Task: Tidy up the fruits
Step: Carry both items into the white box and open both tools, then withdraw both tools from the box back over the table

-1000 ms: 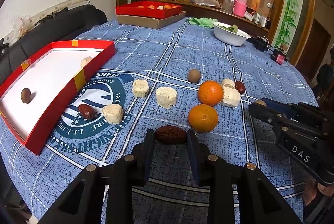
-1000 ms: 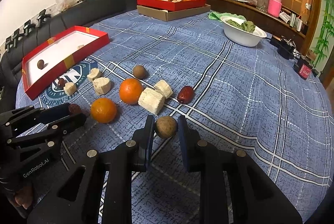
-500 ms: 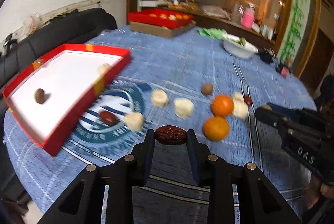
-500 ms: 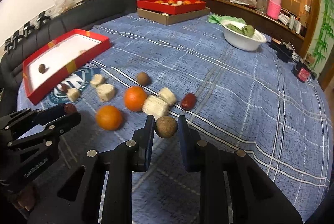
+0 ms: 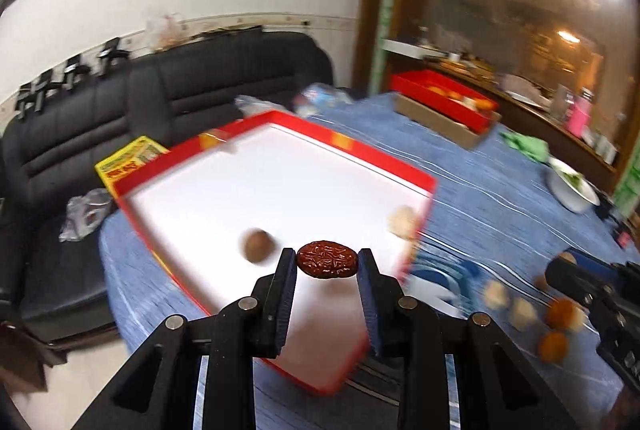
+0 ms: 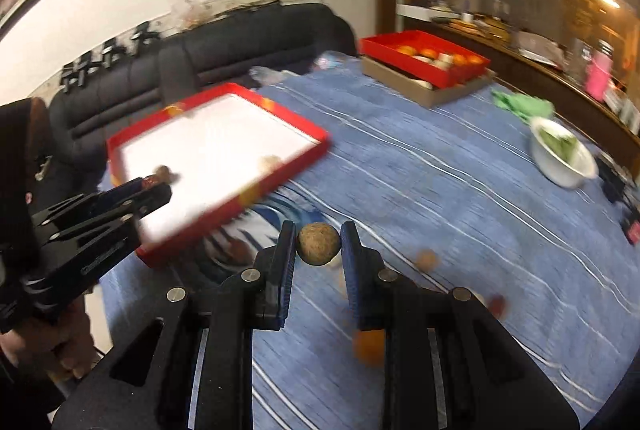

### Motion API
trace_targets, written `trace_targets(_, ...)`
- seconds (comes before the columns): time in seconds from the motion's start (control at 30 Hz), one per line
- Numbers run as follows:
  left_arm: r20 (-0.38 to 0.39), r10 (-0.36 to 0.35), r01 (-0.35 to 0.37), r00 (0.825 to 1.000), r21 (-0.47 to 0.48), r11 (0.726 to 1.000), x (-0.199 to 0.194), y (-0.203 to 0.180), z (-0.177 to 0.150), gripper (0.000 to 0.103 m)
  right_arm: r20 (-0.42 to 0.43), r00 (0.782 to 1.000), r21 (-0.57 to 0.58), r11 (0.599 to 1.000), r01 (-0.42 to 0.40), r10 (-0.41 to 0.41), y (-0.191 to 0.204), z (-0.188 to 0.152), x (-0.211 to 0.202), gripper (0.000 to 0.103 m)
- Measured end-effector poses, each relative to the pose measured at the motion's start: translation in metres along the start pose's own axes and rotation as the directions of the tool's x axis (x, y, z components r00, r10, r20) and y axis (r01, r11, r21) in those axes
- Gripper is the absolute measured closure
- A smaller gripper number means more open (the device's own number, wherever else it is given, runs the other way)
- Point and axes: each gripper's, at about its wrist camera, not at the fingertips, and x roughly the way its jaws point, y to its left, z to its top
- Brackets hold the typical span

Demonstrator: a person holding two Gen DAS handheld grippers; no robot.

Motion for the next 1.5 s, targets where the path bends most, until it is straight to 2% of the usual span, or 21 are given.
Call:
trace_targets(0.23,-0.016,0.118,-0.119,0.993,-0.093,0.989,0.029,0.046,0.025,0.074,-0.002,0.997,-0.044,0.996,-0.082,0.082,0.048,0.037,0.043,0.081)
trace_targets(0.4,-0.038,0.164,-0.168,0.986,-0.12,0.979,0.044,0.066,0.034,0.074,-0.032,0.994,-0.044,0.993,-0.11,0.109,0.067,0.054,0.077,0.081)
trace_targets(0.83,-0.119,0.219,-0.234,0.968,-0.132,0.963,0.082,0.083,0.039,0.074,-0.116,0.988,-0.041,0.993,-0.112,0.106,0.084,0.064,0.134,0.081)
trace_targets(0.97,-0.141,0.221,-0.24,0.965,-0.135,0.961,0.087,0.084,0.038,0.074,-0.139,0.984,-0.026,0.993,-0.118,0.114,0.079,0.062,0.141,0.081)
trace_targets(1.07,-0.186,0.201,-0.232,0.962,-0.162,0.959,0.091,0.089,0.037,0.073,-0.165,0.976,-0.01,0.99,-0.143,0.14,0.078,0.061,0.146,0.081)
trace_targets(1.13,-0.188,0.182,-0.215,0.965,-0.171,0.961,0.087,0.09,0.039,0.058,-0.182,0.965,0.026,0.982,-0.185,0.187,0.074,0.06,0.149,0.08)
trace_targets(1.2,-0.192,0.184,-0.22,0.964,-0.188,0.957,0.082,0.091,0.041,0.046,-0.19,0.957,0.065,0.975,-0.213,0.221,0.068,0.059,0.149,0.073)
trace_targets(1.23,-0.187,0.171,-0.208,0.967,-0.204,0.957,0.079,0.093,0.042,0.042,-0.187,0.953,0.086,0.971,-0.225,0.237,0.064,0.058,0.146,0.06)
trace_targets(1.27,-0.182,0.17,-0.209,0.968,-0.224,0.952,0.074,0.094,0.044,0.041,-0.179,0.951,0.104,0.966,-0.235,0.251,0.061,0.057,0.143,0.052)
trace_targets(1.4,-0.131,0.181,-0.213,0.975,-0.294,0.932,0.049,0.099,0.048,0.039,-0.122,0.948,0.177,0.946,-0.27,0.294,0.041,0.059,0.119,0.052)
trace_targets(1.5,-0.049,0.198,-0.204,0.979,-0.324,0.924,0.02,0.094,0.054,0.038,-0.062,0.954,0.199,0.941,-0.275,0.292,0.025,0.061,0.09,0.052)
